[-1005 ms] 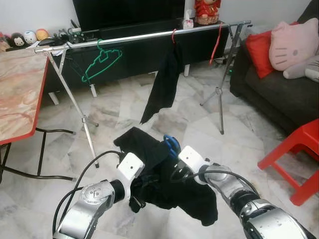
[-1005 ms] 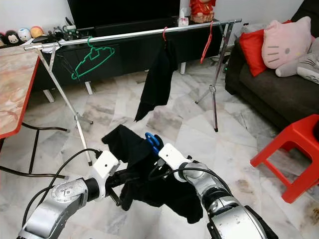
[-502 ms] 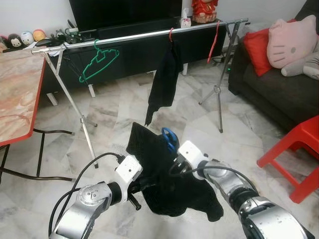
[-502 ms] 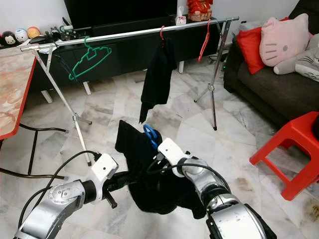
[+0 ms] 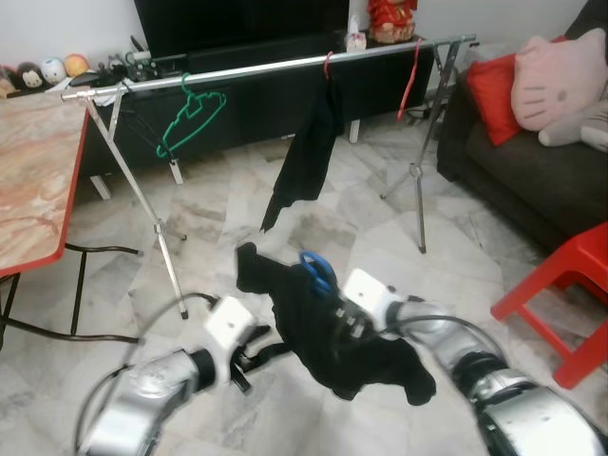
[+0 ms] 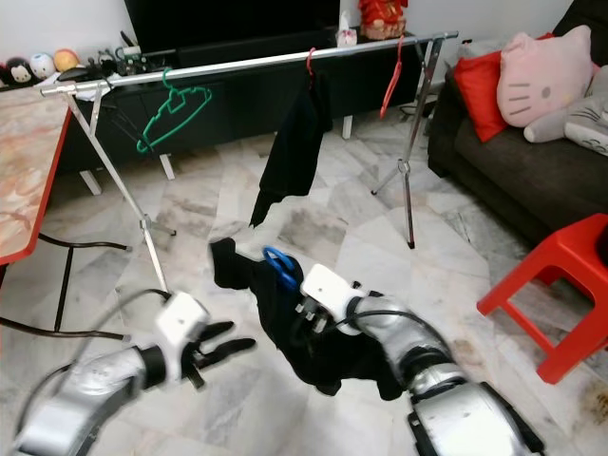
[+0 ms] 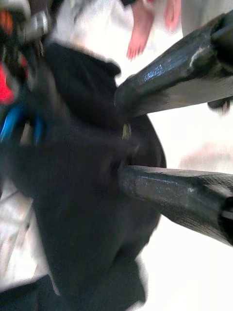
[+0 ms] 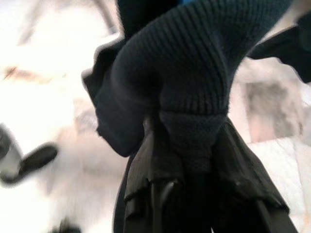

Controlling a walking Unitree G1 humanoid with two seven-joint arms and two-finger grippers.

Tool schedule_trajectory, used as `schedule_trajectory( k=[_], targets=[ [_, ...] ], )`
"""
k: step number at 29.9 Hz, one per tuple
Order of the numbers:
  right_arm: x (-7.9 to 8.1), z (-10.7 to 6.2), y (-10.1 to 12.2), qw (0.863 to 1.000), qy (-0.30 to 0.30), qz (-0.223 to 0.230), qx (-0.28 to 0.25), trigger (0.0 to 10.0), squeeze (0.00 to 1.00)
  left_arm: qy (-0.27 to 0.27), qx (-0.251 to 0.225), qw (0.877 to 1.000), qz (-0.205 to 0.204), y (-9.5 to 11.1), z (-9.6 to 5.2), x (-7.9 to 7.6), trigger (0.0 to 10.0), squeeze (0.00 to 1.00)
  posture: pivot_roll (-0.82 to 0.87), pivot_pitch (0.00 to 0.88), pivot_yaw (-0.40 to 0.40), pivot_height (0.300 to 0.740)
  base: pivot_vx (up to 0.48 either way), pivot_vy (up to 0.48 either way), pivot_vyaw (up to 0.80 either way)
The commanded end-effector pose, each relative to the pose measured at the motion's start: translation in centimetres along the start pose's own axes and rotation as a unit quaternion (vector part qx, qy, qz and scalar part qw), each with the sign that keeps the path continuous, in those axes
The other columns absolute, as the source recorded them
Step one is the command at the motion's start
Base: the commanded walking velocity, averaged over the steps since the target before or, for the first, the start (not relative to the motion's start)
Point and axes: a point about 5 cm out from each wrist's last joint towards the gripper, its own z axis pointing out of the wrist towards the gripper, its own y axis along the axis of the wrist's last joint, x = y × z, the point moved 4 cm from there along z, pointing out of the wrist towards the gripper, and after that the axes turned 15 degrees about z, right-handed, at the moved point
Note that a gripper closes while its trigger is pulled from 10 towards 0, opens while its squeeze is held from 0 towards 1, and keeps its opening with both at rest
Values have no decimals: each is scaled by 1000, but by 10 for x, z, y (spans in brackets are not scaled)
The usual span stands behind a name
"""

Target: Hang hanger

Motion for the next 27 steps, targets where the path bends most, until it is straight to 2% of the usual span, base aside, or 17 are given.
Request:
schedule_trajectory(
  k=[1, 5, 6, 7, 8, 10, 12, 13, 18, 27],
  targets=[
    [8, 0, 9, 998, 42, -43, -11, 0, 0, -5, -12, 1000, 14, 6, -2, -1, 10000, 1000, -98, 0, 9, 740, 0, 0, 0],
    [14, -7, -2, 995, 85, -42, 5, 0, 0, -17, -11, 999, 28, 7, -4, -2, 10000, 1000, -96, 0, 7, 740, 0, 0, 0],
    [15, -8, -4, 995, 94, -44, 8, 0, 0, -25, -10, 999, 35, 7, -4, -5, 10000, 318, -96, 0, 7, 740, 0, 0, 0],
    [16, -9, -5, 994, 100, -46, 11, 0, 0, -31, -10, 999, 39, 7, -5, -6, 10000, 318, -95, 0, 7, 740, 0, 0, 0],
    [18, -12, -7, 992, 119, -46, 14, 0, 0, -50, -9, 998, 38, 6, -5, -12, 10000, 0, -95, 0, 7, 740, 0, 0, 0],
    [26, -17, -11, 984, 169, -52, 21, 0, 0, -80, -5, 996, 44, 3, -6, -20, 10000, 0, -95, 0, 6, 740, 0, 0, 0],
    [30, -19, -12, 980, 191, -57, 23, 0, 0, -98, -5, 994, 44, 3, -5, -24, 10000, 0, -97, 0, 5, 740, 0, 0, 0],
    [34, -20, -12, 975, 211, -60, 22, 0, 0, -127, -7, 991, 44, 5, -5, -30, 10000, 0, -97, 0, 5, 740, 0, 0, 0],
    [40, -19, -10, 970, 231, -65, 22, 0, 0, -192, -5, 980, 59, 9, -3, -44, 10000, 0, -92, 0, 2, 740, 0, 0, 0],
    [47, -18, -6, 964, 255, -77, 15, 0, 0, -191, -1, 979, 70, 7, 4, -40, 10000, 0, -94, 0, 2, 740, 0, 0, 0]
  ],
)
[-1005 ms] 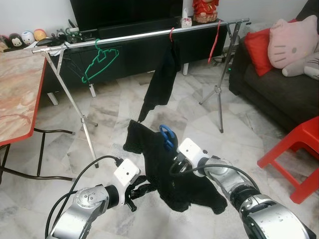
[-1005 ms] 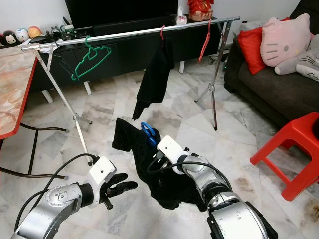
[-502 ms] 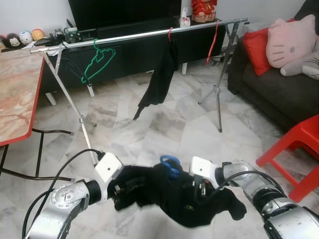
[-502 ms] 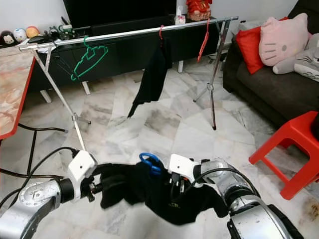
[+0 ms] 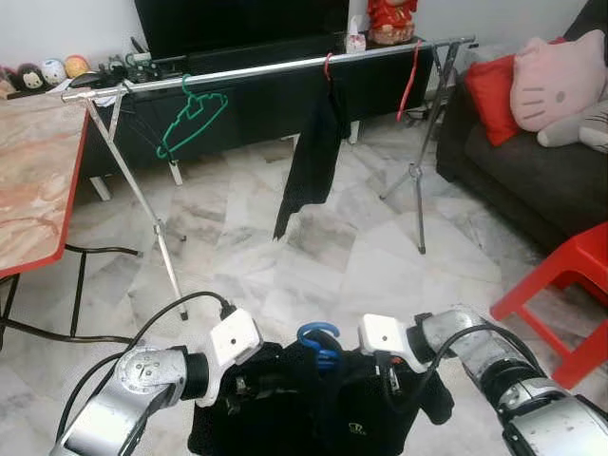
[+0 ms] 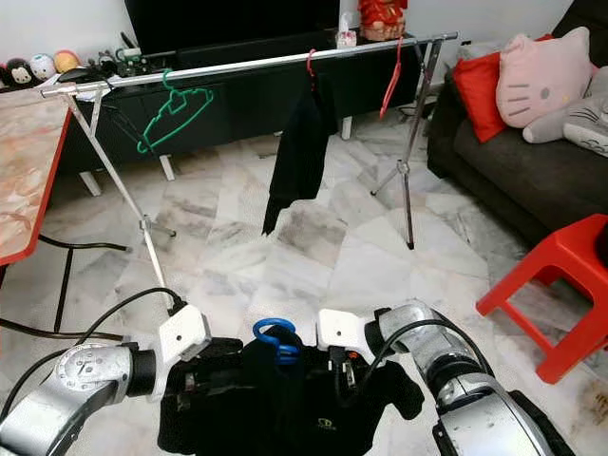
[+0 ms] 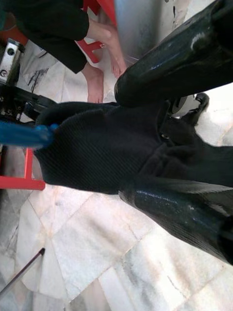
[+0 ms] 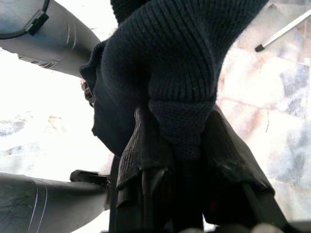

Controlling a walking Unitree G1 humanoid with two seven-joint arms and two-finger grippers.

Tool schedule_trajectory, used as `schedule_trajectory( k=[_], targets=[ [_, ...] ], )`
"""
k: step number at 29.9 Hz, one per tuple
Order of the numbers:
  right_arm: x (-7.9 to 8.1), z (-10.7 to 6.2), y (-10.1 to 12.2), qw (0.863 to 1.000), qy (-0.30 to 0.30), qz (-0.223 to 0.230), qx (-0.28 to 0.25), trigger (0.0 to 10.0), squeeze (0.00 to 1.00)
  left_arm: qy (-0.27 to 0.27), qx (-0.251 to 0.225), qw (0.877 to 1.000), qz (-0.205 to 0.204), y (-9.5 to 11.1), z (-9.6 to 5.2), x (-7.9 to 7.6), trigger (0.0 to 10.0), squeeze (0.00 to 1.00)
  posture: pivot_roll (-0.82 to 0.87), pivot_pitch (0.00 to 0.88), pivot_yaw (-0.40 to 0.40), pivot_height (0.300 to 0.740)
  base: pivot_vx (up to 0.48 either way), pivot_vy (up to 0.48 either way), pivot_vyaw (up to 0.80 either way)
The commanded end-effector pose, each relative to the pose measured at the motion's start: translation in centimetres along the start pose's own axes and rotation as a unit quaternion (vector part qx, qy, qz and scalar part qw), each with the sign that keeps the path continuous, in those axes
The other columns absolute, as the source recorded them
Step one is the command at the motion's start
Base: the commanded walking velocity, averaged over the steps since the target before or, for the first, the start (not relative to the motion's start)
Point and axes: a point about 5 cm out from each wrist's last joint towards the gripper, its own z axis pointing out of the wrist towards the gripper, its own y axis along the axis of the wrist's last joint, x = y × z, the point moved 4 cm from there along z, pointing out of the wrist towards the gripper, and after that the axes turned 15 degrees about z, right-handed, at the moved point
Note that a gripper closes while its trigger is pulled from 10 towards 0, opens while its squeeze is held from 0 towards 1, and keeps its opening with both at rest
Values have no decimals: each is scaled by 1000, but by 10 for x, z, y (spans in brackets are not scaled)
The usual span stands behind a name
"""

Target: Hang hanger

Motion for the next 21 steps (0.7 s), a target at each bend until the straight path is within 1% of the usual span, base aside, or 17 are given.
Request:
schedule_trajectory(
  k=[1, 3, 4, 6, 9, 15, 21],
  targets=[
    [-1, -1, 10, 1000, 0, -19, -21, 0, 0, -5, 9, 1000, 8, -2, 0, 1, 10000, 0, -94, 0, 2, 740, 0, 0, 0],
    [-1, -1, 10, 1000, 0, -19, -21, 0, 0, -6, 9, 1000, 8, -2, 0, 1, 10000, 0, -94, 0, 2, 740, 0, 0, 0],
    [2, 2, 12, 999, 10, -22, -26, 0, 0, 5, 5, 1000, -5, -5, 6, 3, 10000, 0, -94, 0, 2, 740, 0, 0, 0],
    [3, 3, 13, 999, 15, -23, -28, 0, 0, 10, 4, 1000, -10, -6, 8, 4, 10000, 0, -94, 0, 2, 740, 0, 0, 0],
    [4, 7, 20, 999, 22, -29, -38, 0, 0, 2, 0, 1000, -18, -5, 14, 0, 10000, 0, -100, 0, 0, 740, 0, 0, 0],
    [6, 9, 30, 997, 42, -38, -48, 0, 0, 0, -5, 1000, -22, -4, 18, 3, 10000, 0, -103, 0, -1, 740, 0, 0, 0],
    [4, 9, 33, 997, 37, -39, -51, 0, 0, -19, 1, 1000, -23, -8, 21, -3, 10000, 0, -104, 0, -2, 740, 0, 0, 0]
  ],
)
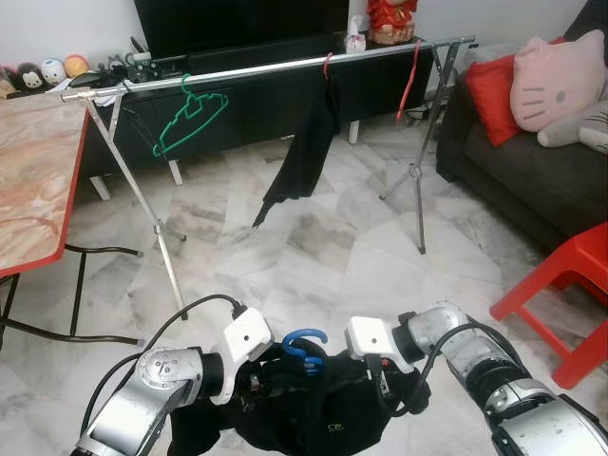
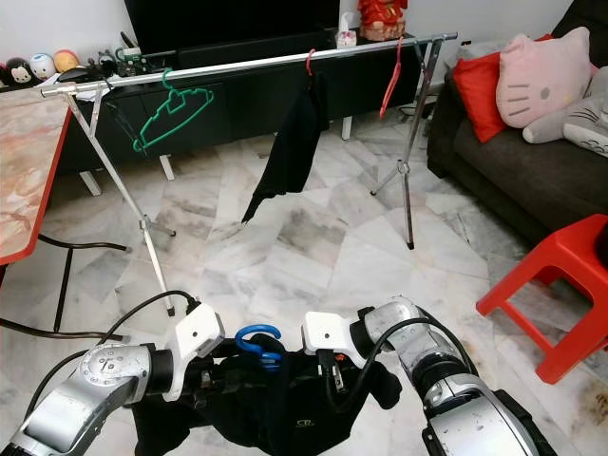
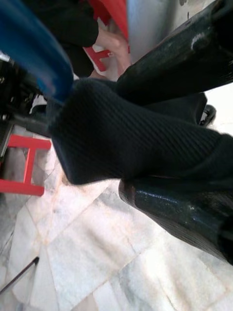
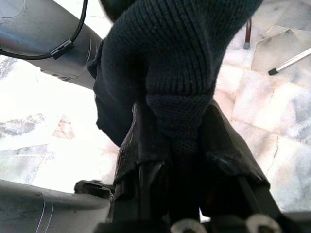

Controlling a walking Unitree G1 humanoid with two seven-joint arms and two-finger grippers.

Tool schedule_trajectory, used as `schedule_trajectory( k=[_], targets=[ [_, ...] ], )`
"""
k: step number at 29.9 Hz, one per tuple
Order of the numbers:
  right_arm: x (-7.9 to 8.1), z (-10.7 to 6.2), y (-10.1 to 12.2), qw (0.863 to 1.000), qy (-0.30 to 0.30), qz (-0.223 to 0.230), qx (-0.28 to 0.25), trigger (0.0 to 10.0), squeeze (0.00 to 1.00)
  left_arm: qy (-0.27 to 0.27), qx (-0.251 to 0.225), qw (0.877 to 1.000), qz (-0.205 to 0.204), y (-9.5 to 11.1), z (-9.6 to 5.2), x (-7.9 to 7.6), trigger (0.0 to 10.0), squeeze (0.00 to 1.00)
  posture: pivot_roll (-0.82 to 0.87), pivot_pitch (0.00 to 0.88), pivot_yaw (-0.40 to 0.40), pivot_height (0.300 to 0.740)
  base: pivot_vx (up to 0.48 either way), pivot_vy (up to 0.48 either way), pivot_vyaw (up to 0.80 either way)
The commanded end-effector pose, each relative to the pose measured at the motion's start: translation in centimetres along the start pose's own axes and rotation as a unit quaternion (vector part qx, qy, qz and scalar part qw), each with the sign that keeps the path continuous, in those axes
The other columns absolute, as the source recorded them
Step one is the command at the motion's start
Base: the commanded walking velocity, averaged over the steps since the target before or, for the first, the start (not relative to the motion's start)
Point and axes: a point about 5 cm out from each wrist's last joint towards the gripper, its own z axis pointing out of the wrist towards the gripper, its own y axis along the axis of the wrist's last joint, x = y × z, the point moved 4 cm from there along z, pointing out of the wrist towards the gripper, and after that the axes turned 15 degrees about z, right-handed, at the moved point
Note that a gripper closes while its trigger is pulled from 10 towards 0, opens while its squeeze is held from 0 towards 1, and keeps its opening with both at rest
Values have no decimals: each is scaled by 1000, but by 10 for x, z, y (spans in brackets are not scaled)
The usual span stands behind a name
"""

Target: Hang hanger

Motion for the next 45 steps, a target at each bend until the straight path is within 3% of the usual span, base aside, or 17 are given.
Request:
schedule_trajectory(
  k=[1, 2, 3, 6, 31, 32, 33, 34, 35, 36, 45],
  targets=[
    [-6, -3, 16, 999, -11, -19, -25, 0, 0, -13, 11, 1000, 10, -3, 0, -3, 9686, 0, -105, 0, -2, 740, 0, 0, 0],
    [-6, -4, 16, 999, -11, -19, -25, 0, 0, -14, 12, 1000, 9, -4, 0, -3, 9686, 0, -105, 0, -2, 740, 0, 0, 0],
    [-6, -4, 17, 999, -11, -20, -25, 0, 0, -14, 12, 1000, 8, -4, 0, -3, 5059, 0, -105, 0, -3, 740, 0, 0, 0],
    [-8, -4, 19, 999, -14, -21, -28, 0, 0, -13, 15, 1000, 6, -6, -1, -3, 0, 0, -105, 0, -3, 740, 0, 0, 0],
    [-10, -4, 22, 999, -23, -19, -37, 0, 0, -42, 16, 999, -1, -10, 1, -14, 0, 0, -110, 0, 6, 740, 0, 0, 0],
    [-11, -3, 21, 999, -31, -20, -35, 1647, 0, -42, 16, 999, -1, -10, 1, -14, 0, 0, -110, 0, 6, 740, 0, 0, 0],
    [-12, -3, 21, 999, -35, -21, -34, 1647, 0, -42, 16, 999, -2, -10, 0, -14, 0, 0, -110, 0, 6, 740, 0, 0, 0],
    [-13, -3, 20, 998, -41, -21, -31, 9961, 0, -42, 16, 999, -2, -10, 0, -14, 0, 0, -112, 0, 9, 740, 0, 0, 0],
    [-14, -2, 19, 998, -48, -19, -29, 10000, 0, -43, 16, 999, -2, -10, 0, -14, 0, 0, -112, 0, 9, 740, 0, 0, 0],
    [-15, -2, 17, 998, -53, -11, -26, 10000, 957, -43, 17, 999, -1, -10, 0, -14, 0, 0, -110, 0, 8, 740, 0, 0, 0],
    [-14, -2, 13, 998, -55, -4, -21, 10000, 1000, -38, 26, 999, 1, -14, -3, -13, 0, 0, -107, 0, 8, 740, 0, 0, 0]
  ],
)
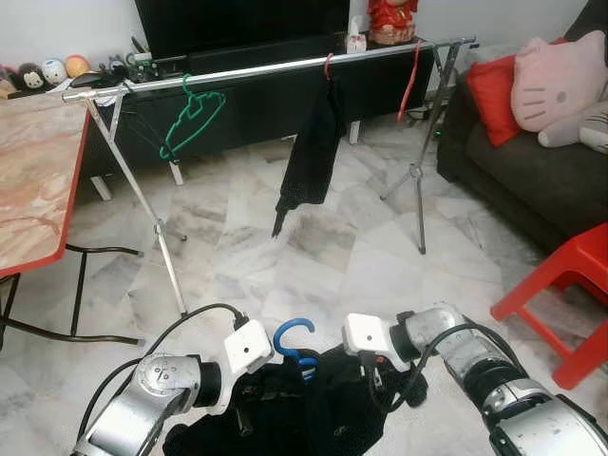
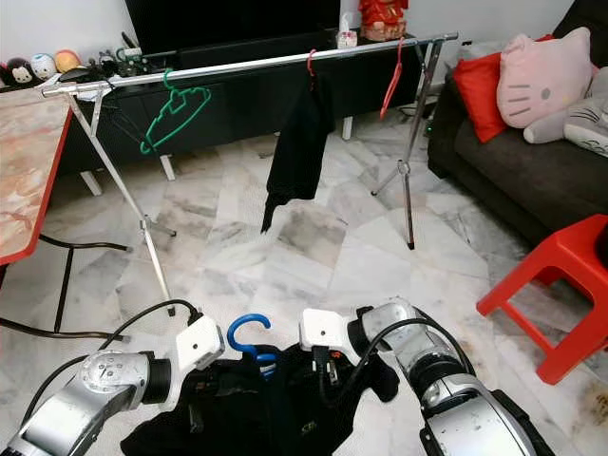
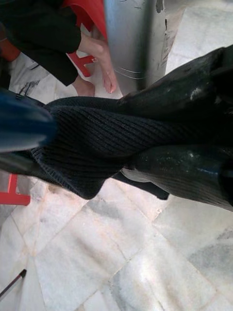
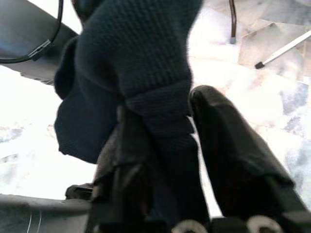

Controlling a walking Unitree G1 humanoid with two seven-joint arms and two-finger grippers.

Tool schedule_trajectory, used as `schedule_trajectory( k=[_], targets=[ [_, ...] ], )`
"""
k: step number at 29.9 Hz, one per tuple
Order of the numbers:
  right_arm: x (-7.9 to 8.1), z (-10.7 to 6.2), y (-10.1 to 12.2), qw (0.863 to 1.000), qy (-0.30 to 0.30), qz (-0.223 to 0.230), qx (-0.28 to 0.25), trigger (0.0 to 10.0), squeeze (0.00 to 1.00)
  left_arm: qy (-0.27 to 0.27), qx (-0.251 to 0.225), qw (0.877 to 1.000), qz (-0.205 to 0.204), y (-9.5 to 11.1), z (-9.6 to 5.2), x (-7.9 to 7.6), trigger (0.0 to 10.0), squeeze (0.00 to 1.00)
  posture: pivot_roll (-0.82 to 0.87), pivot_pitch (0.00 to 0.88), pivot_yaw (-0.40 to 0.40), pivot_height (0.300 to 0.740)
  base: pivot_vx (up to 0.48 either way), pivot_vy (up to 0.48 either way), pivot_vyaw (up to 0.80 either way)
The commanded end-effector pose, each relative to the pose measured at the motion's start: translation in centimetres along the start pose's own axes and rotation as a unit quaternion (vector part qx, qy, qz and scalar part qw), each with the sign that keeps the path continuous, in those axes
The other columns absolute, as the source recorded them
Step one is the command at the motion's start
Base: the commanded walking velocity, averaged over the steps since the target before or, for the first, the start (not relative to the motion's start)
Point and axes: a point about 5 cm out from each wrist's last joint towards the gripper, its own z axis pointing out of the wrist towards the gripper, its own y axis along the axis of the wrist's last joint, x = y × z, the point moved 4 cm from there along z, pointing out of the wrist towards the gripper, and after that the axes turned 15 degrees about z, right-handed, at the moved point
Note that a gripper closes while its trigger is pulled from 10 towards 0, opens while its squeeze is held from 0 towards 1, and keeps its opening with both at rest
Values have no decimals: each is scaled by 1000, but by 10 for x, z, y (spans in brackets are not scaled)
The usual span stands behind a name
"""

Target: Hang hanger

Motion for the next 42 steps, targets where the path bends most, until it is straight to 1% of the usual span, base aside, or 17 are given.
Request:
schedule_trajectory(
  k=[1, 11, 18, 20, 22, 25, 26, 27, 28, 29, 33, 35, 36, 37, 40, 41, 42],
  targets=[
    [-8, -4, 13, 1000, -17, -12, -21, 10000, 1000, -15, 5, 1000, -4, -4, 1, -5, 0, 0, -107, 0, 8, 740, 0, 0, 0],
    [-10, -8, 16, 999, -21, -14, -21, 10000, 1000, -4, 19, 1000, -10, -12, -1, -3, 0, 0, -107, 0, 9, 740, 0, 0, 0],
    [-6, -13, 11, 1000, 6, -8, -9, 10000, 1000, 36, 35, 999, -9, -21, -1, 7, 0, 0, -108, 0, 8, 740, 0, 0, 0],
    [-1, -14, 4, 1000, 25, 0, 6, 10000, 1000, 75, 51, 996, -8, -29, -2, 16, 0, 0, -108, 0, 8, 740, 0, 0, 0],
    [-1, -14, 4, 1000, 25, 0, 6, 10000, 1000, 75, 51, 996, -8, -29, -2, 16, 0, 0, -108, 0, 8, 740, 0, 0, 0],
    [1, -16, -3, 1000, 27, 6, 15, 10000, 1000, 147, 80, 986, -13, -43, -4, 34, 0, 0, -111, 0, 6, 740, 0, 0, 0],
    [-4, -17, -3, 1000, 2, 17, 3, 10000, 1000, 184, 87, 979, -18, -48, -6, 41, 0, 0, -109, 0, 3, 740, 0, 0, 0],
    [-4, -17, -3, 1000, 2, 17, 3, 10000, 1000, 184, 87, 979, -18, -48, -6, 41, 0, 0, -109, 0, 3, 740, 0, 0, 0],
    [-16, -19, -2, 997, -61, 46, -23, 10000, 604, 236, 92, 967, -23, -54, -8, 50, 0, 0, -110, 0, 0, 740, 0, 0, 0],
    [-22, -21, -4, 993, -97, 63, -37, 10000, 8, 260, 91, 961, -28, -56, -10, 53, 0, 0, -107, 0, 1, 740, 0, 0, 0],
    [-36, -25, -16, 967, -200, 135, -81, 10000, 0, 334, 103, 936, -40, -65, -15, 60, 0, 0, -96, 0, 3, 740, 0, 0, 0],
    [-41, -24, -27, 947, -250, 183, -90, 10000, 0, 369, 113, 921, -49, -72, -17, 62, 510, 0, -95, 0, 5, 740, 0, 0, 0],
    [-41, -23, -32, 939, -266, 198, -91, 10000, 0, 383, 116, 915, -51, -74, -19, 63, 3686, 0, -98, 0, 7, 740, 0, 0, 0],
    [-41, -23, -35, 935, -273, 206, -91, 10000, 0, 392, 117, 911, -52, -75, -19, 63, 10000, 0, -98, 0, 7, 740, 0, 0, 0],
    [-39, -19, -67, 880, -367, 288, -86, 10000, 0, 450, 111, 883, -74, -84, -26, 63, 10000, 0, -102, 0, 9, 740, 0, 0, 0],
    [-35, -17, -82, 855, -395, 326, -80, 10000, 0, 469, 111, 872, -85, -88, -29, 63, 10000, 0, -97, 0, 10, 740, 0, 0, 0],
    [-35, -17, -82, 855, -395, 326, -80, 10000, 0, 469, 111, 872, -85, -88, -29, 63, 10000, 0, -97, 0, 10, 740, 0, 0, 0]
  ],
)
